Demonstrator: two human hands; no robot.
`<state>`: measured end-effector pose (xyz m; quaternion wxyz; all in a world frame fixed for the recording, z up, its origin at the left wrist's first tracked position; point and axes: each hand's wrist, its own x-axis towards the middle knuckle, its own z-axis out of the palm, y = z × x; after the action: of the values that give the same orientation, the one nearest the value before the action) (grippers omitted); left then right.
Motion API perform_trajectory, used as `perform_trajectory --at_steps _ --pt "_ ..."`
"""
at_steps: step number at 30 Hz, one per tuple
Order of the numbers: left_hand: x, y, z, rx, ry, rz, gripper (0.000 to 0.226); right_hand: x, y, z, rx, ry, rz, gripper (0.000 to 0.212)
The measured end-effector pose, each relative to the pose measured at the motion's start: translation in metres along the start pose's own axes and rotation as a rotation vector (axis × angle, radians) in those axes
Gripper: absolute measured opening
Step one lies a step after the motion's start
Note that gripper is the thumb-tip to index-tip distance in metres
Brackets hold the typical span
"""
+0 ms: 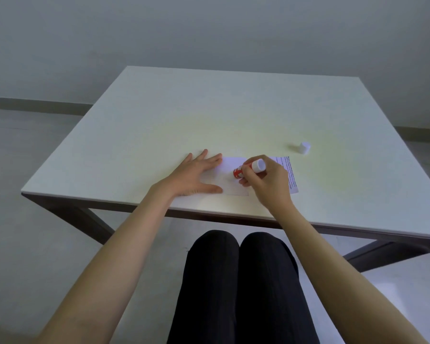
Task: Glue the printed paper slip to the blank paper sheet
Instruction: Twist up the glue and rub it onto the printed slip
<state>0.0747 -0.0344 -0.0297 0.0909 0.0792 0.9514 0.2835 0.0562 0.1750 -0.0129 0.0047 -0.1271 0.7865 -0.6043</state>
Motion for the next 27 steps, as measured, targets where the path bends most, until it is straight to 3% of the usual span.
perform_trajectory --at_steps 3,9,18,27 --pt "0.000 0.000 0.000 -0.002 -0.001 0.002 0.086 -0.008 0.003 -0.004 0.005 -0.033 0.009 0.010" --pt "-0.002 0.004 -0.002 0.007 -0.023 -0.010 0.081 0.024 0.001 -0.018 -0.014 0.119 0.080 0.012" --pt "-0.003 0.005 -0.002 -0.015 -0.014 -0.012 0.085 -0.015 0.003 -0.032 -0.027 -0.067 -0.001 0.010" --pt "-0.002 0.006 -0.004 0.008 -0.044 -0.025 0.082 0.003 0.000 -0.034 -0.029 0.044 0.055 0.009"
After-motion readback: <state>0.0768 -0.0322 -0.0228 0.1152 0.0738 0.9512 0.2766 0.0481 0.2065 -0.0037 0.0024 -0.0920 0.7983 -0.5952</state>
